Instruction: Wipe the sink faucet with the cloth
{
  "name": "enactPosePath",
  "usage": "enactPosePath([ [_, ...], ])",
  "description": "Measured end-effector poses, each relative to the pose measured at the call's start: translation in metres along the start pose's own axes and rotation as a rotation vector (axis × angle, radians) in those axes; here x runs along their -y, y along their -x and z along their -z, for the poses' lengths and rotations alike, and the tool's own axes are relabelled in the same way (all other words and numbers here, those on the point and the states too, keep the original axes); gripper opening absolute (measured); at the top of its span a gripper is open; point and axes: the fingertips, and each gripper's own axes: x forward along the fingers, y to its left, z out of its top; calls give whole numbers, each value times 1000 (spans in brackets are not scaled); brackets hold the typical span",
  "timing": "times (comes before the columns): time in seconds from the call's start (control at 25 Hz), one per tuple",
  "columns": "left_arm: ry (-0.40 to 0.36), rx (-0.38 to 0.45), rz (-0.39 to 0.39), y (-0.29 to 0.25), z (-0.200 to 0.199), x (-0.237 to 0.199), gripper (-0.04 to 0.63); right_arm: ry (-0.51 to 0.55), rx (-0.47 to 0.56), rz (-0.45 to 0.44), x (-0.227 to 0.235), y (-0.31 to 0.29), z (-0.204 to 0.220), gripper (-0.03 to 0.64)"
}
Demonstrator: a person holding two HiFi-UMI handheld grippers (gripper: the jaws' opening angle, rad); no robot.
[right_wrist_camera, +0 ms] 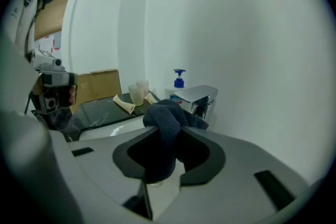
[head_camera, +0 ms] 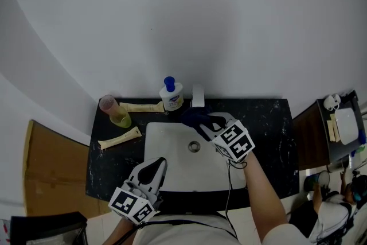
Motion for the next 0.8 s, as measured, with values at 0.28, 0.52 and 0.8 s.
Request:
enactPosePath([
  [0.28, 11, -5, 11, -3, 5, 2, 2, 3, -20, -57, -13, 5, 7, 114],
  [0.52, 14, -6, -6, 1, 5, -3, 2, -71, 28, 43, 39, -20, -7, 114],
  [0.8, 9, -6, -29, 6, 4, -7, 2, -127, 74, 110, 54, -25, -11, 114],
])
